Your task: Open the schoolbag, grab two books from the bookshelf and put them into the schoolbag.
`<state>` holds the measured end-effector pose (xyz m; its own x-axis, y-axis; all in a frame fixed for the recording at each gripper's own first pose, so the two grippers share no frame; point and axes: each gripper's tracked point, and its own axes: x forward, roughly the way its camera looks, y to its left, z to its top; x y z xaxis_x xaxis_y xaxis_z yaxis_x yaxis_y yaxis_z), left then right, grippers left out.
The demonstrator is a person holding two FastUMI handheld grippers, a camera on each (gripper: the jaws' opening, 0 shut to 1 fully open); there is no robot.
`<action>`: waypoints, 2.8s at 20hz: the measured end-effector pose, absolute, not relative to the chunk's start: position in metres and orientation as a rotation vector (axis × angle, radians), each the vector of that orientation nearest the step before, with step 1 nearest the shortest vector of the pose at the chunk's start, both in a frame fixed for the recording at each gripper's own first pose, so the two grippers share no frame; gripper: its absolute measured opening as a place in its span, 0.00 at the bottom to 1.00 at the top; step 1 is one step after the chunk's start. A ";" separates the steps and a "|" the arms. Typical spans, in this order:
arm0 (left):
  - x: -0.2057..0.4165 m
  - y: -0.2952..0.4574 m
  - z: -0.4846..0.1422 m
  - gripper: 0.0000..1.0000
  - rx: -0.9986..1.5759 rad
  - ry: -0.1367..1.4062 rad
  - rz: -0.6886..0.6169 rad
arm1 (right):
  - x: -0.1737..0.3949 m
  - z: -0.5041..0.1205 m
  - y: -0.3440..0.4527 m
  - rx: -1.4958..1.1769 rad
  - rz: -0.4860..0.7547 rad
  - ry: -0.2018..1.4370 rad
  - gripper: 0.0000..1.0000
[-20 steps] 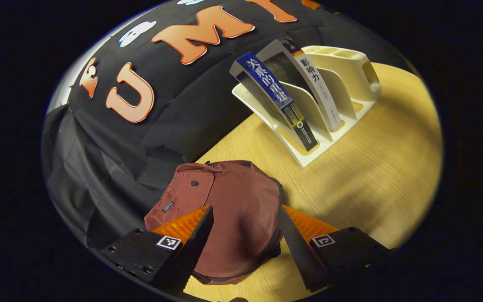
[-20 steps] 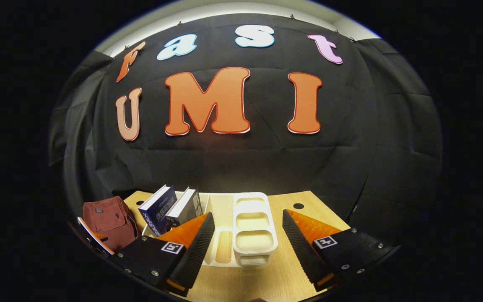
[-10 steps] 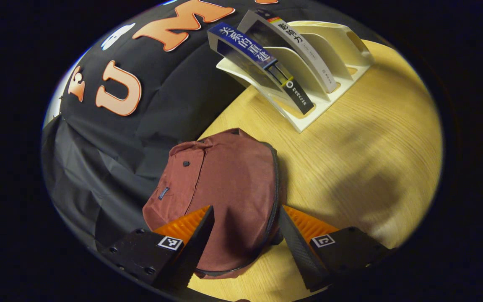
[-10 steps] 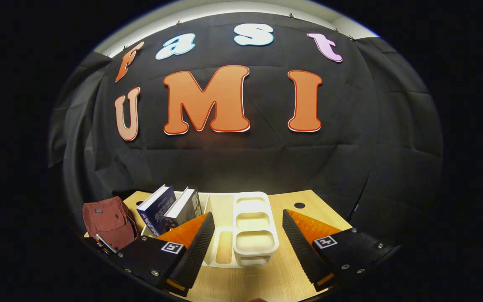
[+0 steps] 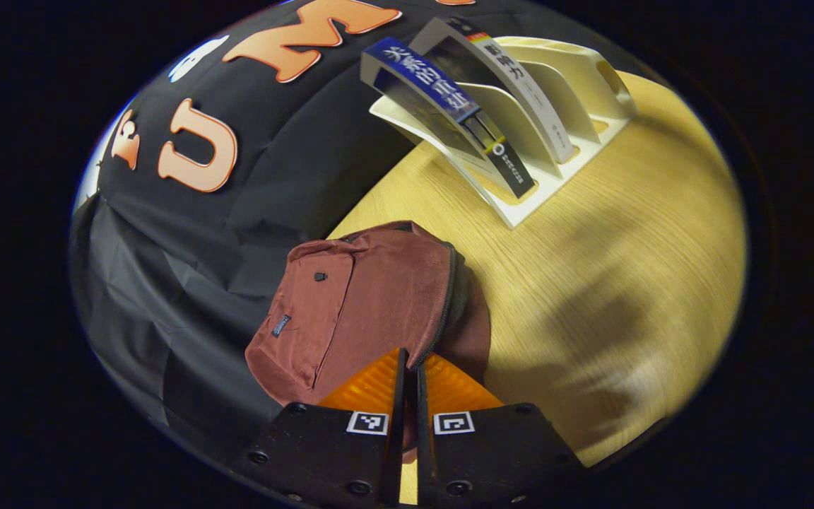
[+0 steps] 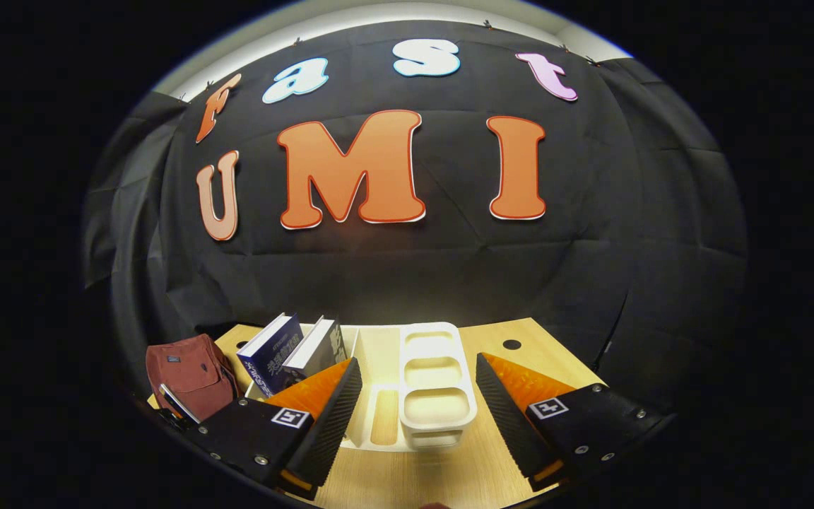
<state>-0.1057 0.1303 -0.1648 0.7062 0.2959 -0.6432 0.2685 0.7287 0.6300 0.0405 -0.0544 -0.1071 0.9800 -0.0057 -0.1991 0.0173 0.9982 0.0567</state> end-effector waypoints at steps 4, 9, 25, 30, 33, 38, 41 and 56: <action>-0.099 0.129 -0.147 0.07 0.715 0.800 0.009 | 0.043 -0.104 -0.040 0.061 0.038 0.208 0.96; -0.091 0.138 -0.120 0.07 0.638 0.807 0.006 | 0.053 -0.103 -0.019 0.006 0.101 0.243 0.96; -0.046 0.177 -0.035 0.06 0.462 0.798 -0.138 | 0.078 -0.070 0.081 -0.152 0.195 0.404 0.96; -0.029 0.204 -0.010 0.07 0.441 0.823 -0.233 | 0.084 -0.066 0.124 -0.170 0.204 0.512 0.97; -0.018 0.212 0.003 0.07 0.411 0.830 -0.287 | 0.091 -0.062 0.148 -0.124 0.218 0.576 0.97; -0.009 0.222 0.018 0.07 0.396 0.819 -0.409 | 0.115 -0.055 0.163 -0.179 0.170 0.659 0.97; -0.003 0.232 0.023 0.07 0.399 0.804 -0.451 | 0.127 -0.053 0.184 -0.100 0.191 0.761 0.97; 0.016 0.244 0.028 0.06 0.358 0.797 -0.475 | 0.176 -0.150 0.188 -0.098 0.131 1.211 0.98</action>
